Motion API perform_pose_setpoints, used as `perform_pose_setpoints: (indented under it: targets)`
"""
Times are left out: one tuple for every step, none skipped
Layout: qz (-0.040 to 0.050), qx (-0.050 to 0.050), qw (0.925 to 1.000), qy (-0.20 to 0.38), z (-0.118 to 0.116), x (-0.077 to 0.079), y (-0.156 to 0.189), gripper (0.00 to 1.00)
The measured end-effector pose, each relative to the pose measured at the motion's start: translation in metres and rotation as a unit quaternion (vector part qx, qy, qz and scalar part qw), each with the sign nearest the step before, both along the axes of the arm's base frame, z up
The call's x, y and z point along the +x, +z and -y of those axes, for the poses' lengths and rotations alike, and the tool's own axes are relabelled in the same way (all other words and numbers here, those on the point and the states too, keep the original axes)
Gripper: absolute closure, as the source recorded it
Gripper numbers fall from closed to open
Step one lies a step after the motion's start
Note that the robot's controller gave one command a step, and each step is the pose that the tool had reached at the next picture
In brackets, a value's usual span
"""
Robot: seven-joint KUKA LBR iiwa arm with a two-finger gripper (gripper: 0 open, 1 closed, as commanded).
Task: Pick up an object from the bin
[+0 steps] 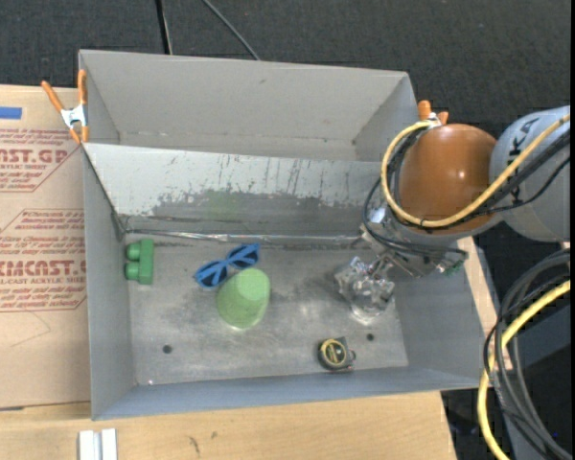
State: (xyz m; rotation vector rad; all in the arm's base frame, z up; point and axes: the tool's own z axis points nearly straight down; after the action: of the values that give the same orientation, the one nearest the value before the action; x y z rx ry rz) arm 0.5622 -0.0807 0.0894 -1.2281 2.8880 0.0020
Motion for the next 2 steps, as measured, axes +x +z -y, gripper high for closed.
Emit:
perform_pose_setpoints:
  targets:
    - [-0.0001, 0.000, 1.0000, 0.000, 0.000, 0.000, 0.000, 0.00]
    - [0.0002, -0.001, 0.9980, 0.063, 0.042, 0.031, -0.017, 0.00]
